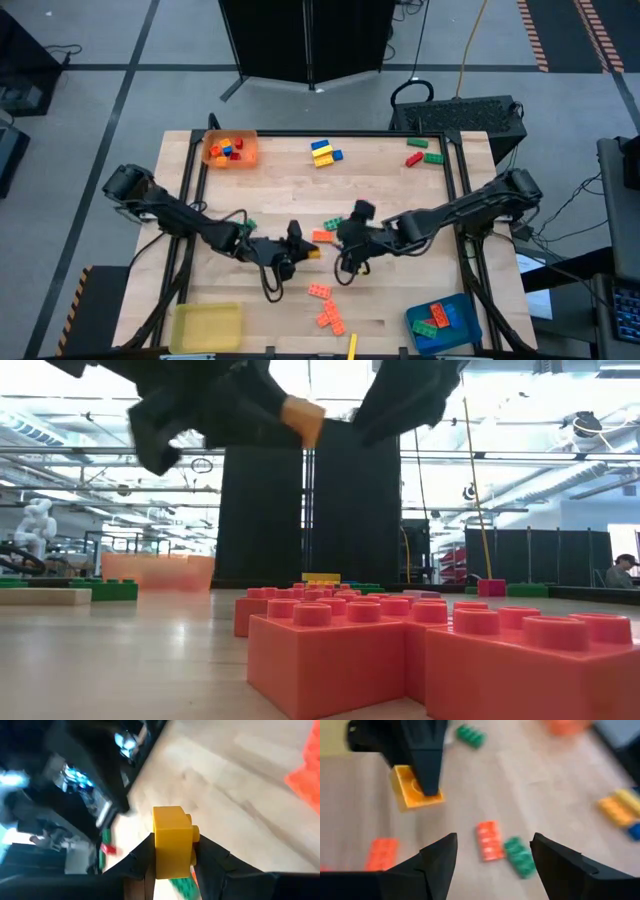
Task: Sort blocks by size
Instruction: Put the yellow 4 stud game piece into the orange bin
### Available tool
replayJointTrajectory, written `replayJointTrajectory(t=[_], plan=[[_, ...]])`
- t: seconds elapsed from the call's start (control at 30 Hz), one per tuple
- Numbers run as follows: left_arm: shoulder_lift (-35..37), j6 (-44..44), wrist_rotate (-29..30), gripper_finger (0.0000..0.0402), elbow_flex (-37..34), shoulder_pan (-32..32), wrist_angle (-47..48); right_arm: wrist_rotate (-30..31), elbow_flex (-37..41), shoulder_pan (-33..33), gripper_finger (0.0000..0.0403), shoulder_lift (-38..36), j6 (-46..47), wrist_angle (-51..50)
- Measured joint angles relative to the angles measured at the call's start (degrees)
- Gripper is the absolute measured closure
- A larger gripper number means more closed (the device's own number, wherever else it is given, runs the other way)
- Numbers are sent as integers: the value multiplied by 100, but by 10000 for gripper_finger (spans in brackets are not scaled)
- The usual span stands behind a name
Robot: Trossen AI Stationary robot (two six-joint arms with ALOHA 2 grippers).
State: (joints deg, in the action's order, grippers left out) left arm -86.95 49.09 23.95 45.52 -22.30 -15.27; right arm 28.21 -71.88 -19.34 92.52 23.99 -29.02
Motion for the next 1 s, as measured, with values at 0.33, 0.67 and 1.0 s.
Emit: replayJointTrajectory(t=[0.33,0.67,1.0], plan=[[1414,-1489,271,297,-11,805,1419,655,319,-156,158,-200,391,-588],[2777,-2612,485,297,-9,2437,2403,631,938,296,158,-200,496,-441],[2916,-3901,369,297,-11,4609,3060,603,953,346,158,-200,230,-130]])
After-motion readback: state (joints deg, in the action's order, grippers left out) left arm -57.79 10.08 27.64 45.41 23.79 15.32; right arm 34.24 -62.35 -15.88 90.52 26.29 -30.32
